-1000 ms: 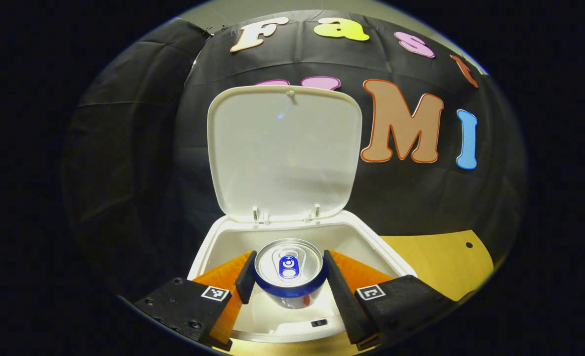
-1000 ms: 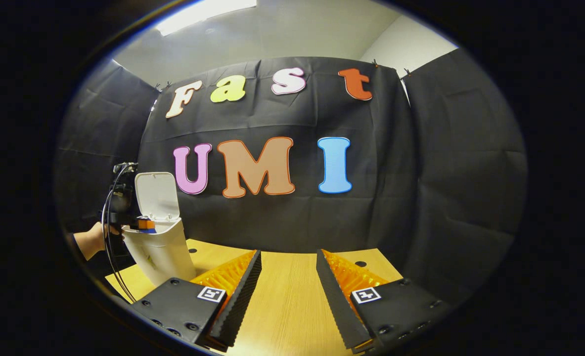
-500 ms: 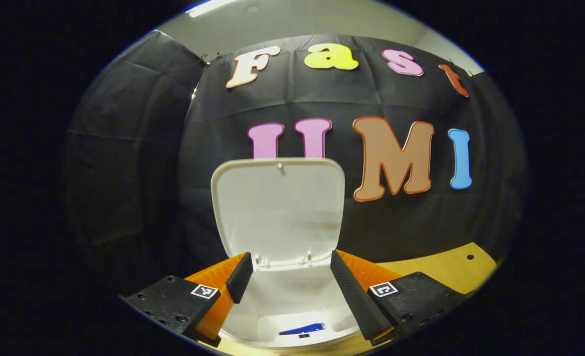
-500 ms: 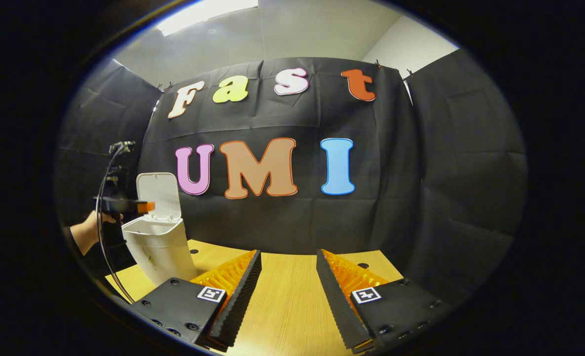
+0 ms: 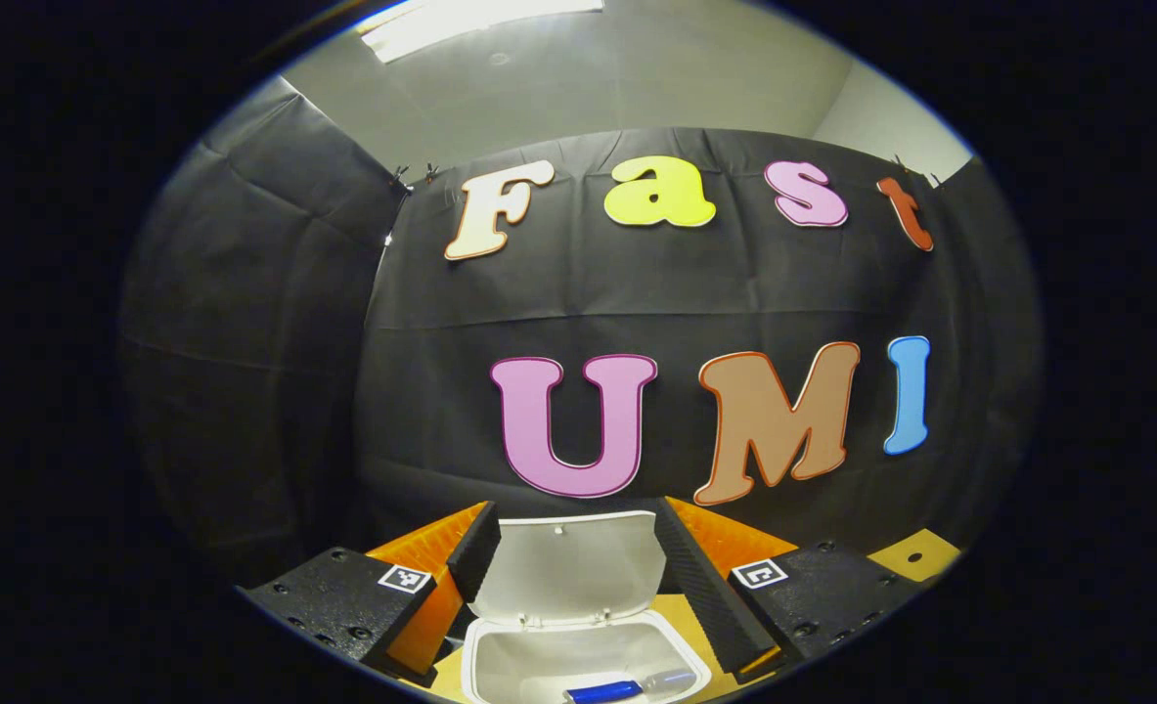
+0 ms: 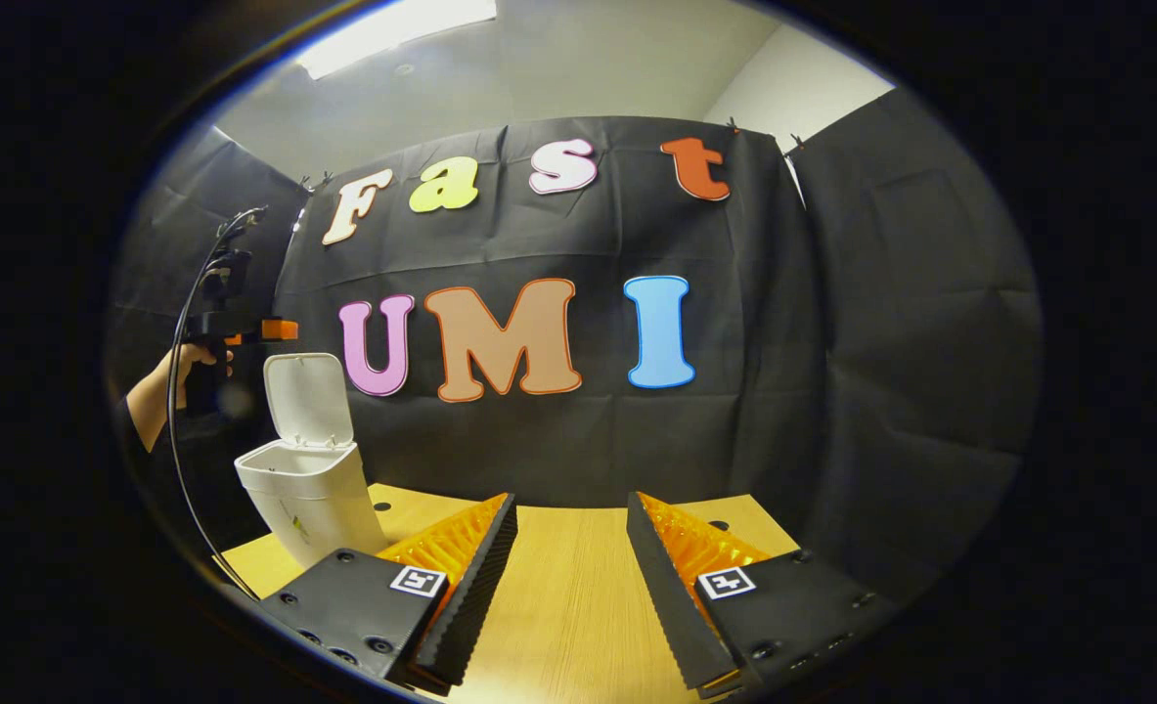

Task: Press the lid of the desktop garbage bin to open it, pick up the crumpled paper on the desktop and throw it into the bin, then pick up the pop can on the desktop and drop it into the bin, and finally close the garbage bin lid.

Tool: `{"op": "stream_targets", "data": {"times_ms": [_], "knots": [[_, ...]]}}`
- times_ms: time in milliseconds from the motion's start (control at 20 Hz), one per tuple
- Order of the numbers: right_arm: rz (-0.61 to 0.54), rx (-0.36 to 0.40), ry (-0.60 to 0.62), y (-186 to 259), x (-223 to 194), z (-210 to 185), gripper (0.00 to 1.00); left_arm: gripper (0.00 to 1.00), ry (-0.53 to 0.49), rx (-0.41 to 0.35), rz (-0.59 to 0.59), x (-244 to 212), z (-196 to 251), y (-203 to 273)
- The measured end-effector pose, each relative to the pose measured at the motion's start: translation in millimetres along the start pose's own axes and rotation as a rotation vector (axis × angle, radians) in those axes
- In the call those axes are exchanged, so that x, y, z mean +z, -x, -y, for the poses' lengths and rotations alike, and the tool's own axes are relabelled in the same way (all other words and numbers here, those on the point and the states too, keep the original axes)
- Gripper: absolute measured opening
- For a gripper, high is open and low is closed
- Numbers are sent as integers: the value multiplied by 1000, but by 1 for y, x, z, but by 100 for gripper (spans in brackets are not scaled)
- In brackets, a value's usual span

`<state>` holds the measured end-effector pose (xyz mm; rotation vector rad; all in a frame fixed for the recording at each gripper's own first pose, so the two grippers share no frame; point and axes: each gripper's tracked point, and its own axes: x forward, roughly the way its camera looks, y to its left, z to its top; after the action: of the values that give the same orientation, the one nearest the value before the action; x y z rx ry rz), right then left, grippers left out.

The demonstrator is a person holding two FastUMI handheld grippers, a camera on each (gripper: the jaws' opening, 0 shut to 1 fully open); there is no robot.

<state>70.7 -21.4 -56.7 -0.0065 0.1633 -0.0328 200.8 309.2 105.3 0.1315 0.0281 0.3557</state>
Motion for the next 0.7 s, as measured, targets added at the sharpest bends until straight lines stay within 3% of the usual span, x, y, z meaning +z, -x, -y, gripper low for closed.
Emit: {"op": "stream_targets", "data": {"times_ms": [200,250,650,700], "knots": [[-15,-26,-9,5,-7,11,78,98,23,20,-5,9,-14,-33],[-19,-33,-8,7,-8,12,78,95,33,21,-20,7,-17,-43],[-26,-45,21,12,-7,12,78,93,97,23,-246,-54,-18,-83],[-26,-41,24,12,-7,11,78,93,71,27,-225,-50,-21,-82]]}}
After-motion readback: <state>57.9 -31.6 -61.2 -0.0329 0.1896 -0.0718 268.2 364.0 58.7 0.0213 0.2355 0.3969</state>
